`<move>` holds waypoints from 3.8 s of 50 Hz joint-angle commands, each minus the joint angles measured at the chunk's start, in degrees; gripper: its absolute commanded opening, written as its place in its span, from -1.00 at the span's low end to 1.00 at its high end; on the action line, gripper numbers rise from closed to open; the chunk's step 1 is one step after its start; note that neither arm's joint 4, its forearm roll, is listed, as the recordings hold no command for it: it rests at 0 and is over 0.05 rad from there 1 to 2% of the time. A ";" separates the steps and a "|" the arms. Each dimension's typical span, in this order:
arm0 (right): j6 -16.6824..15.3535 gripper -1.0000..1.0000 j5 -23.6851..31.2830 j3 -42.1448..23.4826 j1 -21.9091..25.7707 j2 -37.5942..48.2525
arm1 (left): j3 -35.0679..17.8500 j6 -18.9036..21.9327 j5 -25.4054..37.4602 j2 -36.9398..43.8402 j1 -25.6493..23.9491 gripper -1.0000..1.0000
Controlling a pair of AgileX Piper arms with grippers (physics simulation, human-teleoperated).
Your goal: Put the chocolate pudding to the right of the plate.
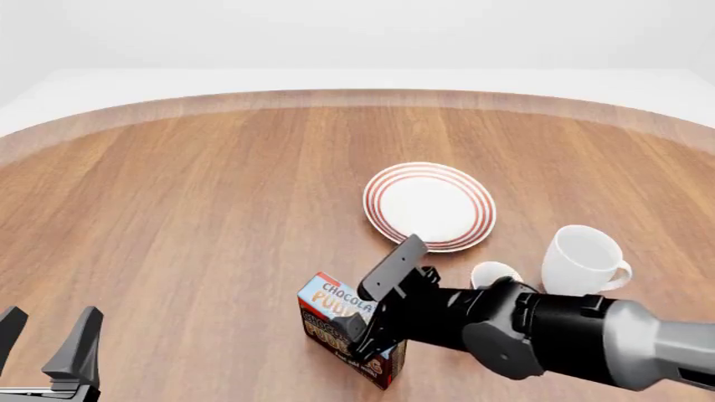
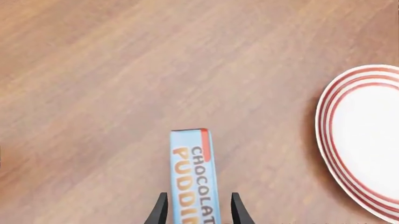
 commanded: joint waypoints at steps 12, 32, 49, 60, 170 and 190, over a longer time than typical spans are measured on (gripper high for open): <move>1.67 1.00 -2.97 0.57 0.36 3.98 | 0.00 0.00 0.00 0.00 0.00 1.00; 2.15 -1.00 -3.33 1.32 2.14 2.74 | 0.00 0.00 0.00 0.00 0.00 1.00; -2.06 -1.00 2.01 -2.29 -0.49 -3.54 | 0.00 0.00 0.00 0.00 0.00 1.00; -5.76 -1.00 7.00 -6.45 -3.81 -8.44 | 0.00 0.00 0.00 0.00 0.00 1.00; -14.54 -1.00 -3.23 -25.44 -53.87 16.85 | 0.00 0.00 0.00 0.00 0.00 1.00; -14.95 -1.00 -3.78 -25.47 -54.93 18.59 | 0.00 0.00 0.00 0.00 0.00 1.00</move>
